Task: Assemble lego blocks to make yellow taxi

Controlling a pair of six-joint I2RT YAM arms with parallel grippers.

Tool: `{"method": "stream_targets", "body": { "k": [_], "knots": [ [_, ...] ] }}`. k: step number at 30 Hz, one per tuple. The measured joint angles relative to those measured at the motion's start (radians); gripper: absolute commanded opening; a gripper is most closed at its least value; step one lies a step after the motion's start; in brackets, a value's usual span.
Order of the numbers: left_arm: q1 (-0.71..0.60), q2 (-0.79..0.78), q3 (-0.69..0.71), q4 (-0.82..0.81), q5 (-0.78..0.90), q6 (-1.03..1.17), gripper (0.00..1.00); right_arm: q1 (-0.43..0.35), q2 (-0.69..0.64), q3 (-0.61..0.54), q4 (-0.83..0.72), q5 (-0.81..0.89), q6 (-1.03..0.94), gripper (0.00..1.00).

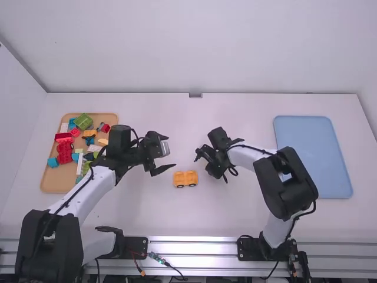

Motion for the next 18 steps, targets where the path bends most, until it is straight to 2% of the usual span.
{"method": "stream_targets", "body": {
  "k": [7, 8, 10, 11, 17, 18],
  "knots": [
    [0.0, 0.0, 0.0, 0.005, 0.0, -0.002, 0.99, 0.0, 0.0, 0.0, -0.002, 0.0, 0.148, 0.13],
    [0.0, 0.0, 0.0, 0.005, 0.0, -0.002, 0.99, 0.0, 0.0, 0.0, -0.014, -0.001, 0.15, 0.07],
    [0.0, 0.0, 0.0, 0.005, -0.001, -0.002, 0.99, 0.0, 0.0, 0.0, -0.031, 0.0, 0.132, 0.05],
    [0.0, 0.0, 0.0, 0.003, 0.0, -0.002, 0.99, 0.0, 0.0, 0.0, -0.037, 0.0, 0.12, 0.0],
    [0.0, 0.0, 0.0, -0.003, -0.016, -0.002, 0.99, 0.0, 0.0, 0.0, -0.038, 0.0, -0.003, 0.0],
    [0.0, 0.0, 0.0, -0.013, -0.024, -0.002, 0.99, 0.0, 0.0, 0.0, -0.04, 0.001, -0.033, 0.04]
  ]
}}
